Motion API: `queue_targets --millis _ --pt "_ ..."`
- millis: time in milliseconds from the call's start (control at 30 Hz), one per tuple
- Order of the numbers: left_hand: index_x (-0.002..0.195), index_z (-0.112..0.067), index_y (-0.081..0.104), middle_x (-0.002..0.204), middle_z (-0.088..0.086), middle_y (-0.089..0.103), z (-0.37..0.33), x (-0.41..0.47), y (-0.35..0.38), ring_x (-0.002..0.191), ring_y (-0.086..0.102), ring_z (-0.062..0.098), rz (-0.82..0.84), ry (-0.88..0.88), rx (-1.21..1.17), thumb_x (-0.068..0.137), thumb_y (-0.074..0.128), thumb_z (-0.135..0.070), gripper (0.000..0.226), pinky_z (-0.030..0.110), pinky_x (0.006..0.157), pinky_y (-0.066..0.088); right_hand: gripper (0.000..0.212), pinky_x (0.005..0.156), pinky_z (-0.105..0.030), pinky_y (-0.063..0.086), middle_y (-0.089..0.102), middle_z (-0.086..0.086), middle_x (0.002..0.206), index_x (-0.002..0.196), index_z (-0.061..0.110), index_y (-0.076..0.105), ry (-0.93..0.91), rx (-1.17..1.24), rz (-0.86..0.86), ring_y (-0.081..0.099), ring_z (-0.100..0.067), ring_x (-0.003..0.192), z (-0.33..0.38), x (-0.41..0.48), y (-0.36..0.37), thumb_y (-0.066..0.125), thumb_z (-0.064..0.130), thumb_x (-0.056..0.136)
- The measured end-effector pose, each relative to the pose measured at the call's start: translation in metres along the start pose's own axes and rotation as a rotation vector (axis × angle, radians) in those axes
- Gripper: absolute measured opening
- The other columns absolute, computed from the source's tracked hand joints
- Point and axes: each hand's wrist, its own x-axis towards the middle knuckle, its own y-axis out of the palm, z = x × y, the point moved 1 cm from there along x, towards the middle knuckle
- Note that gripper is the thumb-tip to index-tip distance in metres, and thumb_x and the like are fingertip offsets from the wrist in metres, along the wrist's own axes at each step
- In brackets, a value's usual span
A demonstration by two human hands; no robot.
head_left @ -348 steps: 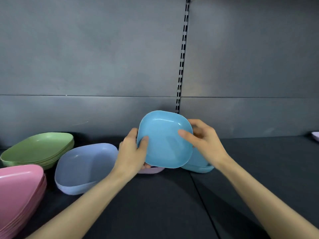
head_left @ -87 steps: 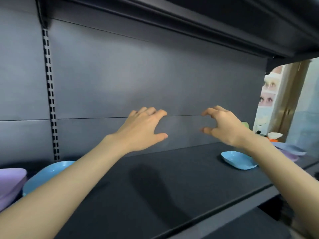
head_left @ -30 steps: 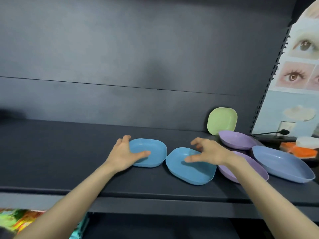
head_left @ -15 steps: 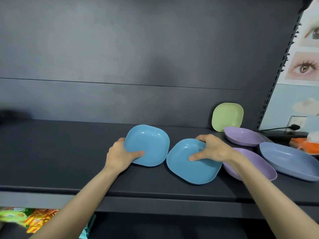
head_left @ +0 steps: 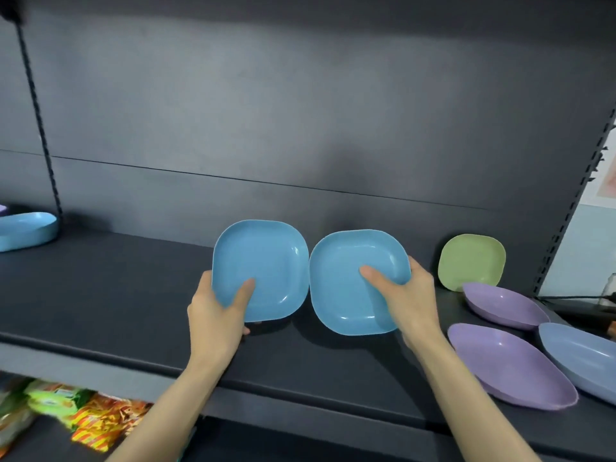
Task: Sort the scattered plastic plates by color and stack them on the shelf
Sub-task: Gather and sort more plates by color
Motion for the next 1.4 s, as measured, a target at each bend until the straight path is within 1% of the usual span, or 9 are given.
queue_targets --millis 100,333,500,633,733,900,1067,1233,1400 --pt "0.100 -0.012 0.054 0.088 -0.001 0.061 -0.003 0.004 -0.032 0.067 0.061 0.023 -0.065 0.030 0.036 0.086 0.066 -0.019 0.020 0.018 0.036 0.045 0.023 0.078 -0.036 0.054 0.069 0.008 0.089 0.089 0.027 0.063 -0.017 0.075 0.036 0.066 -0.014 0.085 0.008 -0.007 0.035 0.078 0.020 0.074" --pt "0.102 -0.013 0.052 0.090 0.005 0.063 0.009 0.030 -0.123 0.045 0.063 0.018 -0.216 0.015 0.095 0.087 0.065 -0.022 0.022 0.022 0.035 0.046 0.022 0.078 -0.033 0.054 0.069 0.009 0.090 0.089 0.028 0.062 -0.046 0.152 0.153 0.065 -0.012 0.086 0.032 -0.025 0.122 0.076 0.019 0.075" --pt "0.107 -0.014 0.052 0.097 0.004 0.063 0.018 0.056 -0.192 0.062 0.066 0.022 -0.248 0.064 0.108 0.087 0.064 -0.021 0.024 0.019 0.038 0.047 0.021 0.070 -0.024 0.051 0.067 0.014 0.085 0.088 0.028 0.062 -0.065 0.189 0.206 0.064 -0.003 0.079 0.052 -0.046 0.197 0.076 0.018 0.075" --pt "0.104 -0.008 0.054 0.091 0.002 0.060 0.027 0.080 -0.260 0.074 0.059 0.014 -0.249 0.105 0.137 0.087 0.064 -0.017 0.022 0.011 0.038 0.043 0.021 0.065 -0.020 0.048 0.067 0.014 0.083 0.087 0.028 0.061 -0.066 0.205 0.232 0.063 0.000 0.074 0.069 -0.072 0.270 0.076 0.019 0.075" --pt "0.102 -0.009 0.054 0.090 0.005 0.061 0.042 0.104 -0.315 0.068 0.062 0.018 -0.258 0.114 0.170 0.086 0.065 -0.020 0.022 0.016 0.037 0.045 0.022 0.065 -0.021 0.048 0.066 0.014 0.085 0.086 0.029 0.060 -0.062 0.202 0.236 0.063 -0.003 0.078 0.078 -0.092 0.324 0.076 0.019 0.076" --pt "0.101 -0.011 0.050 0.085 -0.006 0.057 0.060 0.140 -0.376 0.059 0.060 -0.011 -0.231 0.108 0.218 0.088 0.063 -0.016 0.019 0.012 0.040 0.046 0.022 0.064 -0.020 0.046 0.065 0.014 0.085 0.084 0.029 0.058 -0.053 0.179 0.217 0.062 -0.003 0.079 0.087 -0.111 0.391 0.076 0.019 0.076" --pt "0.101 -0.014 0.051 0.089 0.001 0.060 0.078 0.184 -0.405 0.070 0.062 0.028 -0.203 0.086 0.238 0.087 0.064 -0.021 0.020 0.018 0.035 0.044 0.021 0.066 -0.022 0.046 0.066 0.012 0.087 0.088 0.026 0.060 -0.047 0.143 0.172 0.062 -0.006 0.082 0.095 -0.100 0.438 0.075 0.020 0.076" --pt "0.104 -0.013 0.052 0.092 0.005 0.063 0.092 0.238 -0.415 0.058 0.065 0.026 -0.151 0.082 0.226 0.088 0.063 -0.019 0.021 0.018 0.035 0.045 0.021 0.066 -0.024 0.047 0.065 0.008 0.089 0.093 0.020 0.060 -0.067 0.104 0.139 0.061 -0.010 0.082 0.096 -0.074 0.479 0.075 0.019 0.077" --pt "0.104 -0.010 0.053 0.091 0.011 0.063 0.115 0.300 -0.416 0.066 0.062 0.033 -0.081 0.034 0.217 0.087 0.062 -0.017 0.020 0.014 0.035 0.041 0.023 0.065 -0.024 0.047 0.064 0.007 0.089 0.096 0.016 0.060 -0.072 0.068 0.126 0.060 -0.010 0.081 0.091 -0.041 0.524 0.074 0.020 0.077"
